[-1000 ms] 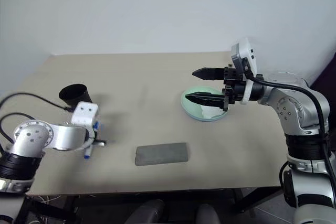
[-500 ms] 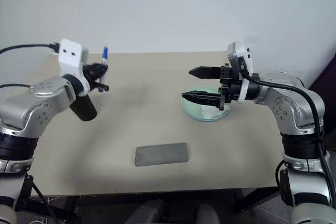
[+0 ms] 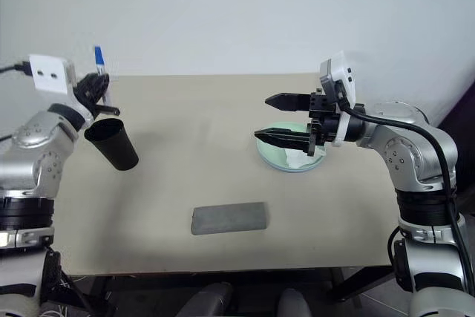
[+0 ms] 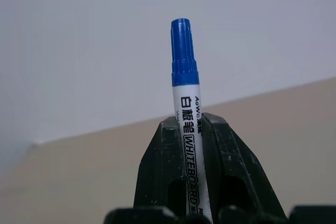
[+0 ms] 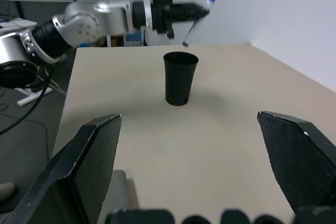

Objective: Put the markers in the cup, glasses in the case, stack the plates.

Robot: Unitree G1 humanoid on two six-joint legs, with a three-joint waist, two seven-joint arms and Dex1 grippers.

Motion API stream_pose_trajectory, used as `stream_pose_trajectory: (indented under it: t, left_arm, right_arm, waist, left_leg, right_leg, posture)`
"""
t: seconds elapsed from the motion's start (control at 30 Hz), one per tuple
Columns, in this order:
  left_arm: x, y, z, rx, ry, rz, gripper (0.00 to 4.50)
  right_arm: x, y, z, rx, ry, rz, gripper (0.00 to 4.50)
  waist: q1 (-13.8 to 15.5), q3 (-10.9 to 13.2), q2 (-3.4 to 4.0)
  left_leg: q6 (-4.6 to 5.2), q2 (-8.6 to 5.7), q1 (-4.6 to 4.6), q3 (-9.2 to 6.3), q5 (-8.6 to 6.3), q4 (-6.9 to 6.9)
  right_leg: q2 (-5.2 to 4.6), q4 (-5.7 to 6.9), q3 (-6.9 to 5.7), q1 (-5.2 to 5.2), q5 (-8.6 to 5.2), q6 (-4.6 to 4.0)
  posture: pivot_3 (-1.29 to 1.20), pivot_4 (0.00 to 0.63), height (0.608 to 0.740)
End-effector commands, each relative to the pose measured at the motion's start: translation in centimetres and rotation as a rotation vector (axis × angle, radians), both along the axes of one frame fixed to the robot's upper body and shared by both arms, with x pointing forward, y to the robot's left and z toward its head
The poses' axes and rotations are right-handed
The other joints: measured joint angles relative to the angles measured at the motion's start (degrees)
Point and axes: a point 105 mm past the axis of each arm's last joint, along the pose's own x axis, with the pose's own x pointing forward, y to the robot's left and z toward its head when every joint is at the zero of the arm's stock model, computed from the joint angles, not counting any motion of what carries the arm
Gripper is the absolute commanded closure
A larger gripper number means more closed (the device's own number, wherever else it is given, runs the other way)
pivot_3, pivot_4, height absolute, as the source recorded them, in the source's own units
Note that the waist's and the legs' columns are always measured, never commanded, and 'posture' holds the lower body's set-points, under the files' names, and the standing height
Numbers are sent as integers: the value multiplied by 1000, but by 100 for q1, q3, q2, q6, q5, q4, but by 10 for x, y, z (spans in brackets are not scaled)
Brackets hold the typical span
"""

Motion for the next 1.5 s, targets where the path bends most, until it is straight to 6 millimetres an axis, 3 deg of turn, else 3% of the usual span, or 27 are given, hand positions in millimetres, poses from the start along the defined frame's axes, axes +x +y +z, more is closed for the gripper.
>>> stream_pose_trajectory:
  t: [0.03, 0.23, 0.6, 0.97, 1.37, 1.4, 1.5]
  left_arm:
    - [-4, 13, 17, 23, -97, 35, 4424]
    - [-3, 20, 5, 5, -112, 49, 4424]
    - [-1, 21, -33, 20, -98, 49, 4424]
    - [4, 26, -53, 31, -96, 66, 4424]
    - [4, 28, -48, 15, -103, 64, 218]
    - [4, 28, -47, 12, -106, 61, 14]
    - [4, 24, -41, -7, -112, 36, 14]
  right_arm:
    - [-4, 1, 14, 24, -56, 10, 0]
    - [-4, 2, 14, 26, -57, 11, 0]
    - [-6, 3, 14, 33, -61, 15, 0]
    - [-8, 4, 14, 36, -62, 19, 0]
    - [-8, 6, 15, 38, -60, 21, 0]
    - [-8, 6, 15, 38, -60, 21, 0]
    - [-9, 6, 15, 38, -60, 22, 0]
  waist:
    - [-1, 0, -2]
    - [0, 0, -2]
    - [3, 0, -3]
    - [2, -2, -3]
    - [0, -3, 0]
    - [0, -3, 0]
    - [-1, -3, 0]
  left_leg:
    - [0, 0, 0, -1, 0, 0]
    - [0, 0, 0, -1, 0, 0]
    - [0, -1, 0, -3, 0, 0]
    - [0, -1, 1, -4, 0, 2]
    - [0, -1, 2, -5, 0, 2]
    - [0, -2, 2, -5, 0, 2]
    - [1, -1, 2, -6, 0, 2]
  right_leg:
    - [0, 0, 0, 0, 0, 0]
    - [-1, 0, -1, 1, 0, 1]
    - [0, 1, -3, 0, 1, 0]
    - [0, 2, -5, 2, 1, 1]
    - [1, 4, -6, 3, -3, 9]
    - [1, 4, -6, 3, -3, 9]
    - [1, 5, -6, 2, -2, 8]
  posture:
    - [0, 0, 683]
    - [0, 0, 683]
    - [0, 0, 683]
    - [0, 0, 683]
    - [0, 0, 683]
    - [0, 0, 683]
    - [0, 0, 683]
